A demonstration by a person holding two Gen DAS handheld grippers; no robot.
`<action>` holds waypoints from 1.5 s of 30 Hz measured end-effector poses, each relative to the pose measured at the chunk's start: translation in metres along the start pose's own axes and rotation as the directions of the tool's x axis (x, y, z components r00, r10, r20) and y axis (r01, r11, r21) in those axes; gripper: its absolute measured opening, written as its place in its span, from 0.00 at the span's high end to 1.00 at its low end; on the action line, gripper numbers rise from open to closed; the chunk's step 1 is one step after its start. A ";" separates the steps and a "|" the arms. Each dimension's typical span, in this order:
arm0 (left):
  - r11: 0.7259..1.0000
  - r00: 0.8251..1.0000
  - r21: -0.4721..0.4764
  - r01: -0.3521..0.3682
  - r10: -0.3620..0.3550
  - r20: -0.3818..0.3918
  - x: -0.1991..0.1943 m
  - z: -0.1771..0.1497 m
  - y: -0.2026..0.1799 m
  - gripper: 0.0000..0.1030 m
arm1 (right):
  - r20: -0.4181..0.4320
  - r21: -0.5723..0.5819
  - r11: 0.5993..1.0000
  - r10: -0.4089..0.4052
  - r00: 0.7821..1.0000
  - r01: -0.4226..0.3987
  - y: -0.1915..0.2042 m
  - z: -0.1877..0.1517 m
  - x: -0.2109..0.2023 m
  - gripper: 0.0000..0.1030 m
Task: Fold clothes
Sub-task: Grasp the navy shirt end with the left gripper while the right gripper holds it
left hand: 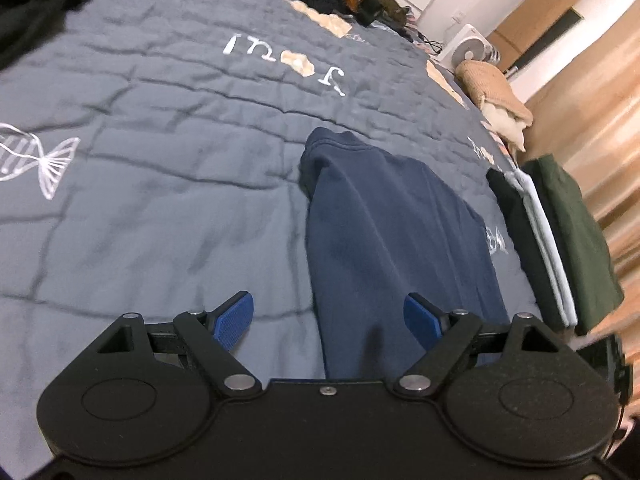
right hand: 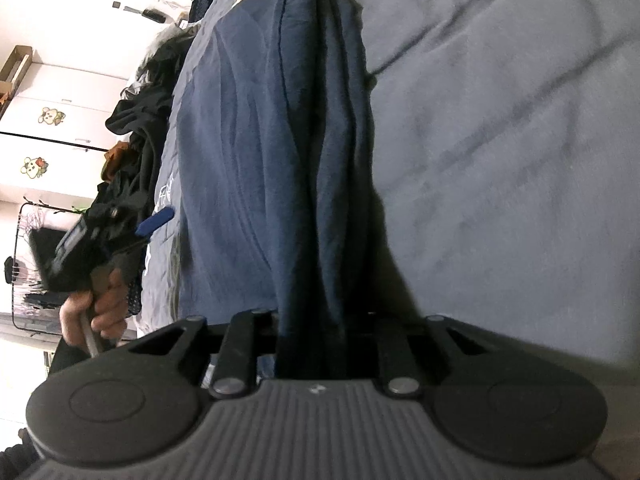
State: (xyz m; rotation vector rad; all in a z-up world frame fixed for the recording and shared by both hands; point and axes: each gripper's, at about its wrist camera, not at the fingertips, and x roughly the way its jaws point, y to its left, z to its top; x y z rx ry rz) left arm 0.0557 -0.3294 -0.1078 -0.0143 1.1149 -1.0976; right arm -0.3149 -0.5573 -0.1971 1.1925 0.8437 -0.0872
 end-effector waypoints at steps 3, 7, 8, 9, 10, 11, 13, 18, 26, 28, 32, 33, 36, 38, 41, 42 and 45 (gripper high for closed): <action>1.000 1.000 -0.021 0.017 -0.017 0.007 0.014 0.007 0.005 0.21 | -0.003 0.005 1.000 -0.003 1.000 0.003 0.000 0.001 0.001 0.81; 0.996 0.999 -0.078 0.050 -0.049 0.017 0.032 0.016 0.015 0.21 | -0.001 0.003 1.000 -0.007 1.000 0.007 0.002 0.001 0.001 0.81; 0.994 0.998 -0.093 0.055 -0.053 0.021 0.036 0.018 0.018 0.22 | -0.001 0.002 1.000 -0.007 1.000 0.007 0.002 0.001 0.001 0.81; 0.993 0.998 -0.106 0.061 -0.058 0.026 0.039 0.020 0.021 0.22 | 0.000 0.000 1.000 -0.008 1.000 0.008 0.002 0.001 0.001 0.81; 0.991 0.997 -0.114 0.069 -0.066 0.031 0.041 0.022 0.022 0.23 | 0.001 -0.002 1.000 -0.009 1.000 0.009 0.003 0.000 0.001 0.81; 0.990 0.997 -0.120 0.079 -0.076 0.034 0.044 0.024 0.022 0.23 | 0.002 -0.004 1.000 -0.010 1.000 0.010 0.003 0.000 0.001 0.81; 0.988 0.996 -0.123 0.091 -0.088 0.032 0.049 0.027 0.022 0.23 | 0.004 -0.005 1.000 -0.012 1.000 0.012 0.003 -0.001 0.002 0.81; 0.987 0.994 -0.118 0.111 -0.109 0.025 0.062 0.033 0.017 0.22 | 0.005 -0.008 1.000 -0.017 1.000 0.017 0.003 -0.003 0.003 0.81; 0.981 0.990 -0.130 0.144 -0.141 0.026 0.081 0.045 0.011 0.22 | 0.013 -0.006 1.000 -0.018 1.000 0.018 0.004 -0.010 0.004 0.81; 0.981 0.989 -0.124 0.147 -0.145 0.024 0.085 0.049 0.007 0.22 | 0.015 -0.005 1.000 -0.017 1.000 0.017 0.003 -0.013 0.004 0.81; 0.980 0.987 -0.119 0.159 -0.158 0.018 0.094 0.056 0.000 0.22 | 0.017 -0.003 1.000 -0.015 1.000 0.015 0.003 -0.019 0.005 0.81; 0.979 0.987 -0.119 0.164 -0.163 0.017 0.097 0.058 -0.001 0.22 | 0.017 -0.003 1.000 -0.015 1.000 0.015 0.003 -0.020 0.005 0.81; 0.978 0.985 -0.114 0.173 -0.173 0.009 0.104 0.061 -0.006 0.22 | 0.044 0.020 1.000 -0.025 0.999 0.024 0.003 -0.024 0.004 0.81; 0.979 0.984 -0.107 0.175 -0.175 0.006 0.105 0.061 -0.006 0.22 | 0.045 0.022 1.000 -0.023 0.999 0.022 0.004 -0.026 0.004 0.81; 0.979 0.984 -0.098 0.178 -0.179 0.001 0.107 0.062 -0.007 0.23 | 0.045 0.022 1.000 -0.022 0.999 0.021 0.004 -0.029 0.002 0.81; 0.979 0.984 -0.094 0.180 -0.180 0.000 0.107 0.062 -0.008 0.24 | 0.045 0.023 1.000 -0.022 0.999 0.021 0.005 -0.028 0.003 0.81; 0.979 0.983 -0.084 0.183 -0.184 -0.005 0.109 0.062 -0.009 0.33 | 0.045 0.023 1.000 -0.022 0.999 0.021 0.006 -0.030 0.000 0.81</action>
